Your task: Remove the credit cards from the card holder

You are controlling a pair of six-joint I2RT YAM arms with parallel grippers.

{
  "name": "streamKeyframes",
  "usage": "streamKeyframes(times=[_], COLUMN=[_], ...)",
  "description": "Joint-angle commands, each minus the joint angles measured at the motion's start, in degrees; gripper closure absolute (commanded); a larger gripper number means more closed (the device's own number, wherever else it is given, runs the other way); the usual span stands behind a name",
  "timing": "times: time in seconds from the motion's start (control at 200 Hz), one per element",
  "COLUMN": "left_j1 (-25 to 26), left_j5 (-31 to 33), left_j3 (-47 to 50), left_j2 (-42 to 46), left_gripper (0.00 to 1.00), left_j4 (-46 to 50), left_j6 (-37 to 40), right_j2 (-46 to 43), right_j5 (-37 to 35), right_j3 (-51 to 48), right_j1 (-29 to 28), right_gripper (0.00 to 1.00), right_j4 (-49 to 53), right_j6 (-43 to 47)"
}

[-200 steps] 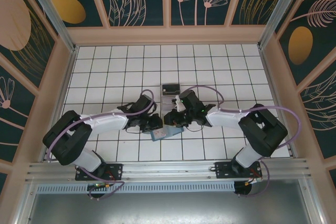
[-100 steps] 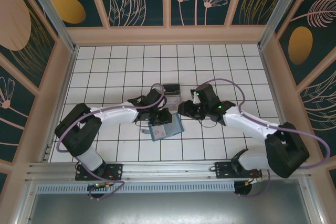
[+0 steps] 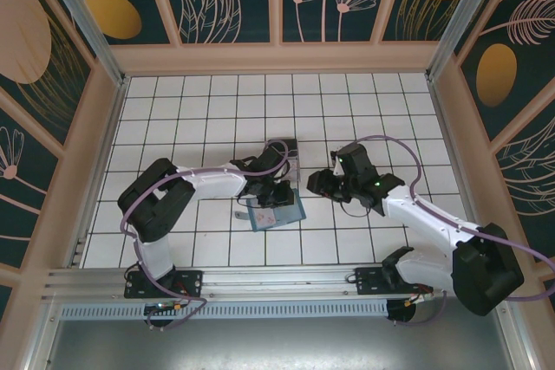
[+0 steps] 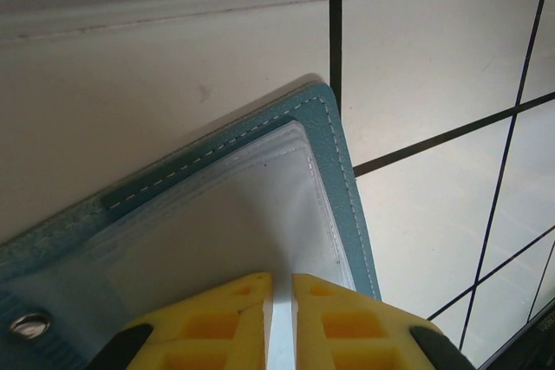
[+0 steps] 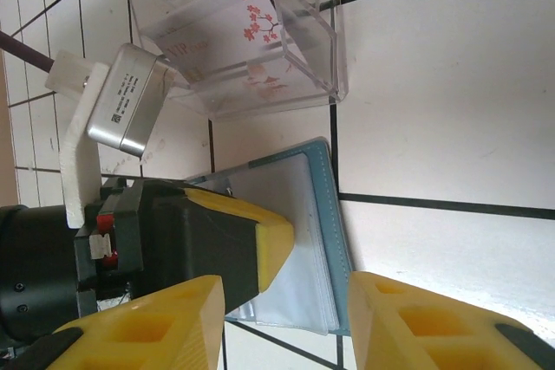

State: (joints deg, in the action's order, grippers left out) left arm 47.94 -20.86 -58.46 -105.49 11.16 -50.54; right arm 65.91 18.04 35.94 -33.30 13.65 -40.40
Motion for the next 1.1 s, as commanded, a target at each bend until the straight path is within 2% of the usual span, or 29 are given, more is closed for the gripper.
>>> streamKeyframes(times=[0.0, 0.245, 0.455, 0.781, 1.096], left_j1=[0.38, 0.26, -0.1, -1.36, -2.53], left_j5=[1.93, 8.28, 10.37, 10.93, 8.75], left_j3=[-1.5, -2.22, 4.32, 16.91, 23.08], left_j2=[0.84, 9.95, 16.18, 24.96, 25.73], left_gripper=[0.85, 0.85, 0.85, 0.84, 0.84], left_j4=[3.61, 7.91, 7.56, 3.33, -1.75], left_j6=[1.67, 1.7, -0.4, -5.28, -6.94], right_j2=[-1.29, 0.95, 8.08, 19.4, 28.67], right_j5=[0.27, 2.31, 4.47, 8.71, 15.1], right_j3=[0.22, 3.67, 9.39, 18.8, 21.87], right_j1=[0.37, -1.82, -6.56, -10.9, -14.06], right_gripper=[0.57, 0.58, 0.6, 0.65, 0.71], right_j4=[0.59, 0.85, 0.98, 2.63, 0.48], right_j6=[0.97, 1.71, 3.72, 7.47, 6.87])
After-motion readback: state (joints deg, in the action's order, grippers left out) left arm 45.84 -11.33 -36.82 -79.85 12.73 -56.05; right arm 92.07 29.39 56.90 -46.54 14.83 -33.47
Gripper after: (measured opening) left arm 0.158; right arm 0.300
